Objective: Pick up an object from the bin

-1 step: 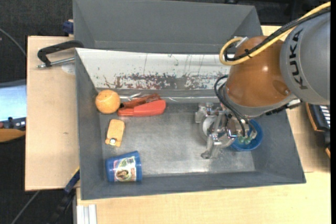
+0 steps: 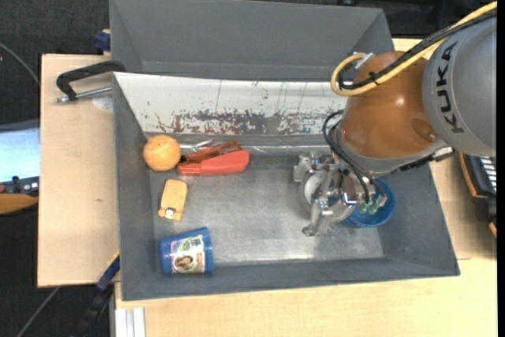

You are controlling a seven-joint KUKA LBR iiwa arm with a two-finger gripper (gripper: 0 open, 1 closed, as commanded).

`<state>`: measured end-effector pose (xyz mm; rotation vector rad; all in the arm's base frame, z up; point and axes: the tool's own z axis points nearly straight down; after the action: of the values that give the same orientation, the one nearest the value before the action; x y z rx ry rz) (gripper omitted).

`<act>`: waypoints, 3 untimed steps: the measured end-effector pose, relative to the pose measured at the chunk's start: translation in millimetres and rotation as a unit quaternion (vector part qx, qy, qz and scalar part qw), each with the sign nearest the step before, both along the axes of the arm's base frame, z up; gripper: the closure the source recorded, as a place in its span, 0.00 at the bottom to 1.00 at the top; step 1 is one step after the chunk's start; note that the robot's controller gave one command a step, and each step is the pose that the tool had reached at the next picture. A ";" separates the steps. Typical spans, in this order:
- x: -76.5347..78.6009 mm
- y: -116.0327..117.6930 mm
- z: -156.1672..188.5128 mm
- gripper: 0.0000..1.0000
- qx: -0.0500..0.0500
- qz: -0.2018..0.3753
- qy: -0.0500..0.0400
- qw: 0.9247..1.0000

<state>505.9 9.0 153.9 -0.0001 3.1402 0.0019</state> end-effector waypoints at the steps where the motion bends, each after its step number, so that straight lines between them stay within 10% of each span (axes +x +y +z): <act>1: -3.2 -49.9 -57.4 0.00 0.000 0.034 0.000 0.999; 2: 5.0 -112.1 -135.4 1.00 0.003 0.047 -0.004 0.999; 3: 3.3 -109.6 -127.5 1.00 -0.001 0.042 -0.007 0.999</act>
Offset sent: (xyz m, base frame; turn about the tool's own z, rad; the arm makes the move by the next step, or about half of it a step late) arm -0.0001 -0.0521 -0.0539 -0.1107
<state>509.2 -100.6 26.4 -0.1322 3.1225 -0.0019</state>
